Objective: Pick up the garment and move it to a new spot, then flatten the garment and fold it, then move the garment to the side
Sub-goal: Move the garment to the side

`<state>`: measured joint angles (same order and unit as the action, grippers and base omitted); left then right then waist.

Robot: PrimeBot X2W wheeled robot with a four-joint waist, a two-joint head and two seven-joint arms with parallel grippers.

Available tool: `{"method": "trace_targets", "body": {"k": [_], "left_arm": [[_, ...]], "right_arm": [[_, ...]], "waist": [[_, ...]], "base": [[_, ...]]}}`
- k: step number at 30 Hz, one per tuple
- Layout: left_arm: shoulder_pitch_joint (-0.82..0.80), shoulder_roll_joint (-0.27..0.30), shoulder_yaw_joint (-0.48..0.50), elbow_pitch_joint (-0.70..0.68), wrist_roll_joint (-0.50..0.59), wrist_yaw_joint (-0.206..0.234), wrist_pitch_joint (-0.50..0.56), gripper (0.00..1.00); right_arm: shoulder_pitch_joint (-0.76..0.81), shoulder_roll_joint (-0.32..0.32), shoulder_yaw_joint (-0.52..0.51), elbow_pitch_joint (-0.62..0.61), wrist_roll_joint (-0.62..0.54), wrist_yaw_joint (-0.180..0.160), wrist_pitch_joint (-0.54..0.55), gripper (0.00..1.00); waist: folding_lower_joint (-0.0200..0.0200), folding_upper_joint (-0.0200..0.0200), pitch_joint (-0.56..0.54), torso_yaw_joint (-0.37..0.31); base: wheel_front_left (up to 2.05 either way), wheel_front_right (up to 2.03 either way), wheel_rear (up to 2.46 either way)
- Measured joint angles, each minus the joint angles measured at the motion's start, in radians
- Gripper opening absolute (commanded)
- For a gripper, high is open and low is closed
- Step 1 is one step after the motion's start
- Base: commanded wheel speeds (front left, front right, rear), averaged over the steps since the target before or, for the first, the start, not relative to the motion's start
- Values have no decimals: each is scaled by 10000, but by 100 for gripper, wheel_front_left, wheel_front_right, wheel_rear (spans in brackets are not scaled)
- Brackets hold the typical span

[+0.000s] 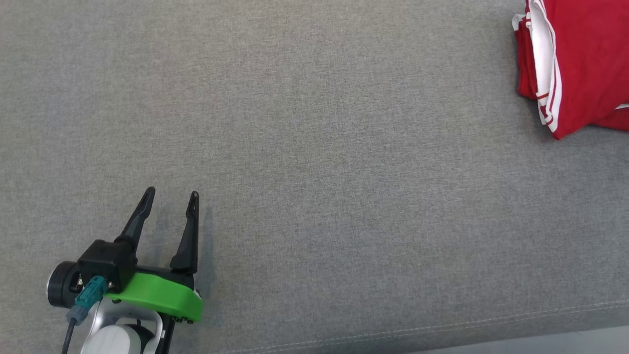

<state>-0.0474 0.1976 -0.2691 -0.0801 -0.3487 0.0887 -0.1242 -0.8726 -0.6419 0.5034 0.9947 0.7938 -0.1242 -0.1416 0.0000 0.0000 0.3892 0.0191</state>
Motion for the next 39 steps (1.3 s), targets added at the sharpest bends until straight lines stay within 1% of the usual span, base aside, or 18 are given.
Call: {"method": "trace_targets", "body": {"k": [5,12,15,18,23,27,30,34,37,39], "left_arm": [[-201,-161,-48,-2,-10,0,-52,100],[-366,-514,-50,111,-180,0,-278,100],[-368,-683,-19,276,-290,0,-384,100],[-368,-918,105,476,-548,54,-541,100],[-347,-1009,357,903,-637,84,-629,100],[-169,-1053,508,1160,-633,173,-683,100],[24,-1070,660,1342,-623,182,-721,100],[202,-1076,767,1417,-587,186,-748,100],[387,-1095,869,1496,-587,192,-752,100],[516,-1122,957,1534,-587,272,-765,100]], "right_arm": [[-182,288,100,-397,-180,13,-675,100],[-315,767,431,-899,-533,447,-959,100],[-308,1016,552,-1068,-587,541,-970,100],[-205,1277,652,-1254,-654,721,-1055,100],[350,1787,803,-1578,-734,882,-1074,100],[1067,2242,909,-1864,-736,890,-1087,100],[1554,2520,798,-2355,-763,869,-1087,100],[1877,2683,706,-3001,-1141,694,-1089,100],[2394,2949,564,-3530,-1289,554,-1103,100],[2874,3145,568,-3860,-1413,500,-1103,100]], "waist": [[0,0,-236,-186],[0,0,-789,-445],[0,0,-1085,-554],[0,0,-1414,-652],[0,0,-1999,-780],[0,0,-2492,-844],[0,0,-2854,-867],[0,0,-3197,-871],[0,0,-3508,-858],[0,0,-3692,-839]], "base": [[0,0,0],[0,0,0],[0,0,0],[0,0,0],[0,0,0],[0,0,0],[0,0,0],[0,0,0],[0,0,0],[0,0,0]]}}
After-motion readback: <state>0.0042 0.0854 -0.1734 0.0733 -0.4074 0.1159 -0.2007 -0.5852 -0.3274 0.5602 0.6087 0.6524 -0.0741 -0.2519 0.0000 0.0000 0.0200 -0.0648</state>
